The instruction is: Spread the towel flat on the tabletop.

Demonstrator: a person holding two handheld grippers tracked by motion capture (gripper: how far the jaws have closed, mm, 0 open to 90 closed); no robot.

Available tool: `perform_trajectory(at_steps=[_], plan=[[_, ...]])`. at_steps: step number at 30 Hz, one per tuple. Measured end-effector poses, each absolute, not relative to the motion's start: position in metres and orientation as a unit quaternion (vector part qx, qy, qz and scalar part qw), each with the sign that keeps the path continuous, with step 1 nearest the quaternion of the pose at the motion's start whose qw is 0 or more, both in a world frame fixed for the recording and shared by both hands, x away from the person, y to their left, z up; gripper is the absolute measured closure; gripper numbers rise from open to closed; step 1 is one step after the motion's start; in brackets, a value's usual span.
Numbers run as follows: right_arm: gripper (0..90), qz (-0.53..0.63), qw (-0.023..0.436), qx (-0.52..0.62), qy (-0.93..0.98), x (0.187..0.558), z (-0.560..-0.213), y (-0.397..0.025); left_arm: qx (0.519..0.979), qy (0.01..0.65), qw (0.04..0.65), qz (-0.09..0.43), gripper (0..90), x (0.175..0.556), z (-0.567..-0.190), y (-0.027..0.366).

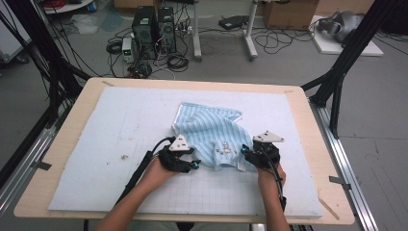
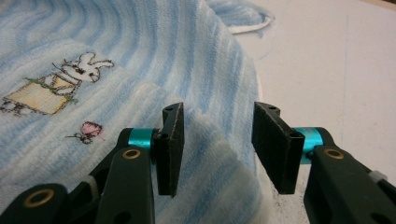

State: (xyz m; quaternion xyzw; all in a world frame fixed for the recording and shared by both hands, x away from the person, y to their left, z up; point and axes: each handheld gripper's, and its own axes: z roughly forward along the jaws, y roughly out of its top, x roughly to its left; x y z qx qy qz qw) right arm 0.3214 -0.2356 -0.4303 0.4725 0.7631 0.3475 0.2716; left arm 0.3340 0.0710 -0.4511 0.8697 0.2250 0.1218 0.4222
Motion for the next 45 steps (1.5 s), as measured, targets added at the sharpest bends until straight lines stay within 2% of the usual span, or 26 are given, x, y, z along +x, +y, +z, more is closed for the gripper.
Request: perform_trajectory(at_steps=[2, 3, 5, 7, 12, 24, 30, 33, 34, 39, 41, 45], plan=[[53.5, 0.346, 0.27, 0.472, 0.764, 0.321, -0.431, -0.236, 0.867, 0.23, 0.423, 0.125, 54.2, 0.334, -0.451, 0.07], [53.3, 0.347, 0.27, 0.471, 0.765, 0.321, -0.431, -0.236, 0.867, 0.231, 0.422, 0.128, 60.2, 0.335, -0.45, 0.072], [53.2, 0.345, 0.267, 0.47, 0.767, 0.321, -0.431, -0.235, 0.867, 0.236, 0.42, 0.126, 82.5, 0.338, -0.449, 0.077], [53.1, 0.345, 0.263, 0.469, 0.769, 0.321, -0.432, -0.235, 0.862, 0.254, 0.428, 0.097, 86.0, 0.343, -0.449, 0.084], [53.7, 0.346, 0.25, 0.455, 0.782, 0.319, -0.432, -0.229, 0.851, 0.26, 0.45, 0.075, 86.3, 0.344, -0.445, 0.11], [53.6, 0.347, 0.238, 0.439, 0.794, 0.32, -0.435, -0.212, 0.835, 0.269, 0.475, 0.075, 86.3, 0.336, -0.43, 0.171], [49.2, 0.361, 0.223, 0.415, 0.805, 0.318, -0.434, -0.197, 0.817, 0.287, 0.495, 0.077, 86.2, 0.336, -0.428, 0.192], [46.7, 0.356, 0.196, 0.405, 0.819, 0.32, -0.438, -0.189, 0.807, 0.299, 0.503, 0.076, 86.2, 0.334, -0.43, 0.205], [48.5, 0.354, 0.188, 0.401, 0.823, 0.319, -0.44, -0.185, 0.806, 0.302, 0.505, 0.075, 86.2, 0.334, -0.431, 0.208], [77.6, 0.351, 0.161, 0.375, 0.843, 0.317, -0.442, -0.175, 0.803, 0.301, 0.51, 0.065, 86.2, 0.331, -0.433, 0.214], [81.9, 0.351, 0.154, 0.363, 0.849, 0.314, -0.442, -0.174, 0.801, 0.305, 0.511, 0.064, 86.2, 0.33, -0.432, 0.215], [82.9, 0.362, 0.124, 0.352, 0.854, 0.308, -0.442, -0.176, 0.796, 0.305, 0.518, 0.063, 86.2, 0.328, -0.429, 0.219]])
